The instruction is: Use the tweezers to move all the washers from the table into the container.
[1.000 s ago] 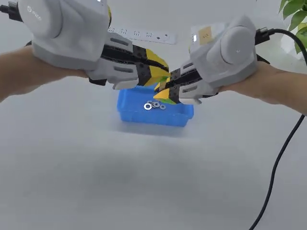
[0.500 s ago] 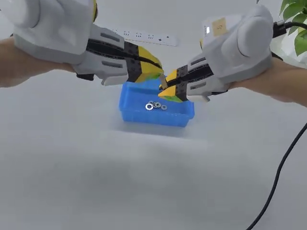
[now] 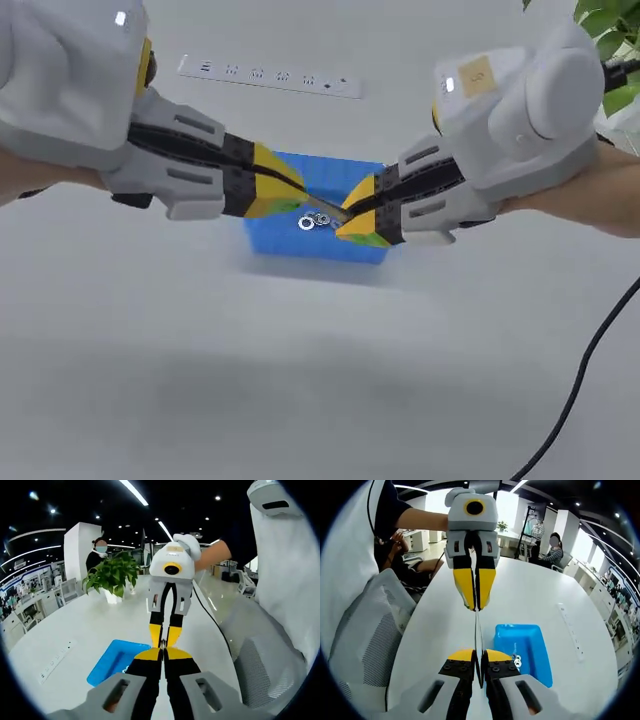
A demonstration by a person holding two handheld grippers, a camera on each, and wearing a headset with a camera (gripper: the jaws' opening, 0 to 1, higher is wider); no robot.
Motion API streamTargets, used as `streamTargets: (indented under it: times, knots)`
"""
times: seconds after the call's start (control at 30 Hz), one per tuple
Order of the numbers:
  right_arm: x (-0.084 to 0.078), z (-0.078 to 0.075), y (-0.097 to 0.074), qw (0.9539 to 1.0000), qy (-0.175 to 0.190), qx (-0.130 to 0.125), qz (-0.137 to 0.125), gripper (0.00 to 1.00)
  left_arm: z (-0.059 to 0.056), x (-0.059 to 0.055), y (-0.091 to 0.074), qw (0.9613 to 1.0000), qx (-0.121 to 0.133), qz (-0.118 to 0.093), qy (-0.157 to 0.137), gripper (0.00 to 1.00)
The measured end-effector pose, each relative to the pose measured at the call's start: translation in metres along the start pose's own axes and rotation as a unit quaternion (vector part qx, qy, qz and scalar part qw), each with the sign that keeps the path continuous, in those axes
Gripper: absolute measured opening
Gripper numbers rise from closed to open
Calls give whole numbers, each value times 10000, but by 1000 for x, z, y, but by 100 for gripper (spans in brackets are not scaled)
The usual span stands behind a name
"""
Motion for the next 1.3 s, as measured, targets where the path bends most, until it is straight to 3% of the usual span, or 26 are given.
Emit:
streamTargets:
  times: [0.07,0.13,0.2,0.33,0.5,0.73,0.9,1.0,1.1,1.17,1.3]
  knots:
    - [-3,4,3,10000,35,42,45,8,-2,-6,2,10000,-30,18,-91,6]
    - [-5,8,6,9999,18,57,100,8,-3,-13,5,9998,-48,177,-107,6]
    - [-7,10,8,9999,-19,102,97,8,-5,-19,6,9979,-61,626,159,6]
    - [-10,16,15,9996,-86,192,213,8,-8,-23,14,9981,-165,585,67,6]
    - [-17,17,22,9994,-14,227,272,8,-8,-37,23,9954,-254,915,116,6]
    - [-34,17,40,9988,70,287,388,8,-7,-60,37,9929,-228,1146,-230,6]
    - [-48,16,59,9984,77,185,525,8,-3,-83,46,9893,-83,1451,-77,6]
    - [-53,15,67,9982,-18,-9,597,8,0,-93,49,9883,-2,1521,-86,6]
    - [-57,15,72,9979,38,-55,639,8,3,-102,54,9866,28,1630,-114,7]
    - [-60,16,75,9974,-34,-88,710,8,4,-106,56,9850,3,1700,-287,7]
    - [-63,16,78,9972,22,-89,740,8,5,-113,63,9807,-52,1942,-214,7]
Point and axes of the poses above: the centre of the closed fingertips' face, and the gripper's own axes: y roughly forward along the fingers, z roughly to its left, x roughly out of its top, the point moved 9 cm from there along -y, roughly backward along the fingers
